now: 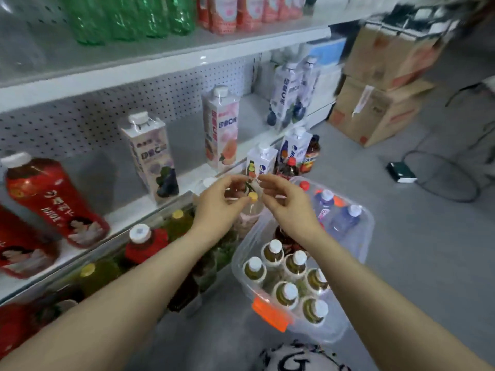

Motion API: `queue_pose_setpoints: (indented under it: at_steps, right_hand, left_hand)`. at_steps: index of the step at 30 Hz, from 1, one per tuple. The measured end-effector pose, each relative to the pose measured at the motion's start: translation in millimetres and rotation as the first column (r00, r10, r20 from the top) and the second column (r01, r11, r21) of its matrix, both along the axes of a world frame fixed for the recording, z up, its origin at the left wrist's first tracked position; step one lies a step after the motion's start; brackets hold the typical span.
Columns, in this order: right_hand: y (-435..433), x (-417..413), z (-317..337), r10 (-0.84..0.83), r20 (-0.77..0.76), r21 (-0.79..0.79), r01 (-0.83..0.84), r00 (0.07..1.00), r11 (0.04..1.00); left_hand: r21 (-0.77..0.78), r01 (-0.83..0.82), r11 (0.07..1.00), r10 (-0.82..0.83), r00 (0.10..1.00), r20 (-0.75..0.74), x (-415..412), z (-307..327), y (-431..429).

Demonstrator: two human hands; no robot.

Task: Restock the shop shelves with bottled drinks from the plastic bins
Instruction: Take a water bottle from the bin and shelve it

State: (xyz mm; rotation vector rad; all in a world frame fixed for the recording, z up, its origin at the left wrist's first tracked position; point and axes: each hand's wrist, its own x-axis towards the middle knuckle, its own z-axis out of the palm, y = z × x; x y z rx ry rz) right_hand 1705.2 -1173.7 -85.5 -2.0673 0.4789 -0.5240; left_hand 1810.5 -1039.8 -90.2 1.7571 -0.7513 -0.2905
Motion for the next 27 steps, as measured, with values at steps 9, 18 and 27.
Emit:
queue_pose_setpoints:
  at_steps: [9,18,27]
  right_hand:
    - [-74,-41,-40,-0.141,-0.071,0.015,0.143,0.987,0.990]
    - [-143,-41,-58,-0.278,-0.130,0.030,0.284,0.952,0.958]
    - [-188,-5,-84,-0.237,-0.340,-0.069,0.227,0.910,0.971]
  left_hand:
    - [0.102,0.113,0.988,-0.109,0.993,-0.045,-26,-40,-75]
    - [0.216,0.161,0.963,-0.145,0.986,-0.087,-25,-62,-127]
    - [0.296,0.173,0.939,-0.138,0.981,-0.136,-13,-85,-167]
